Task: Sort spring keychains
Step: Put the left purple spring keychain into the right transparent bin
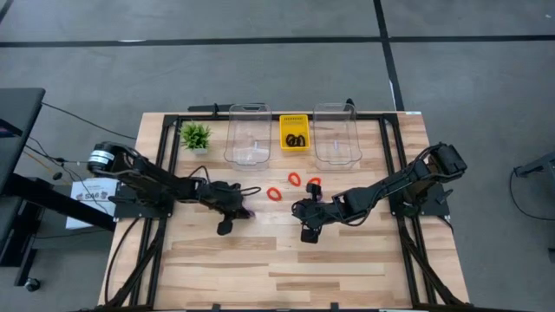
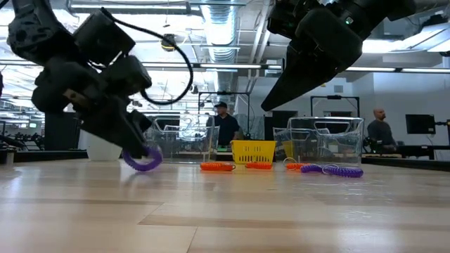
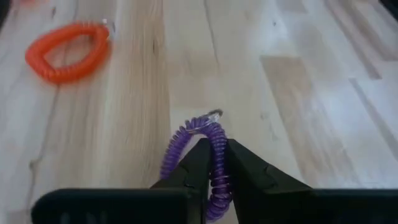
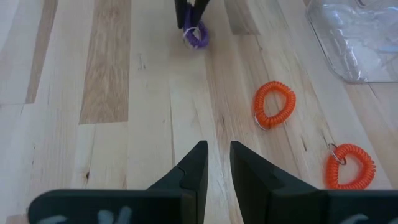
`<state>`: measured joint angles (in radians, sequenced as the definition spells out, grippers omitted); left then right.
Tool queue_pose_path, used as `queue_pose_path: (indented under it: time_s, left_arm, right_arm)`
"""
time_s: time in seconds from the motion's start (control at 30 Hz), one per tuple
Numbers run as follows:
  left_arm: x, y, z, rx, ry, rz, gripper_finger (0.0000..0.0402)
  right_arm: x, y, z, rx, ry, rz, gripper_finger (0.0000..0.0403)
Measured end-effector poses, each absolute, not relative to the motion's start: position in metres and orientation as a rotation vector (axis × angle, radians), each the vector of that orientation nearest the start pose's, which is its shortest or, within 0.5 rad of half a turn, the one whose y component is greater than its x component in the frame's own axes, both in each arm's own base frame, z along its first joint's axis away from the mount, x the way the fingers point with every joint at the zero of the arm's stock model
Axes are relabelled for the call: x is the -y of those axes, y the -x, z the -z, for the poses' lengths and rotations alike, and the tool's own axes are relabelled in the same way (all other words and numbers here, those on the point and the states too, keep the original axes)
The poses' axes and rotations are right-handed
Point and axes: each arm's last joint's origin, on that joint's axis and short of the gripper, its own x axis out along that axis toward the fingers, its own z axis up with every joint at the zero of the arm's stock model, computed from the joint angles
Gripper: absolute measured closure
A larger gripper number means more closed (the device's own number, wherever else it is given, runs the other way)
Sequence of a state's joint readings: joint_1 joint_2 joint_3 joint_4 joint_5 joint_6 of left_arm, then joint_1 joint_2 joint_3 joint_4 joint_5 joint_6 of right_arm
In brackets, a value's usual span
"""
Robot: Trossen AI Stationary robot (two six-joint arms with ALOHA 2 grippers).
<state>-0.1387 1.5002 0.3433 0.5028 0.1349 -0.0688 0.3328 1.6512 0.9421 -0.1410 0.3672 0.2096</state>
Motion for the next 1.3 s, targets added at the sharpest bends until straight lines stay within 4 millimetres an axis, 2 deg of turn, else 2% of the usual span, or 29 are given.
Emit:
queue_pose_path:
  time_s: [0.27, 0.47, 0.63, 0.97, 1.3]
  left_arm:
    - [0.044, -0.228, -0.131, -0.534, 0.046, 0.278, 0.0355]
    - [0.048, -0.229, -0.147, -0.416, 0.043, 0.303, 0.0355]
    - [0.047, -0.233, -0.159, -0.297, 0.039, 0.255, 0.0355]
    - [0.045, -0.235, -0.163, -0.249, 0.044, 0.182, 0.0355]
    - [0.046, -0.235, -0.165, -0.232, 0.073, 0.180, 0.0354]
  right_arm:
    - [-0.099, -0.317, -0.184, -0.749, 0.086, 0.108, 0.0345]
    - [-0.101, -0.324, -0.192, -0.651, 0.094, 0.083, 0.0345]
    - [-0.102, -0.328, -0.198, -0.574, 0.071, 0.077, 0.0345]
    - [-0.103, -0.332, -0.204, -0.501, 0.086, 0.061, 0.0345]
    - [-0.105, -0.345, -0.194, -0.433, 0.116, 0.052, 0.0345]
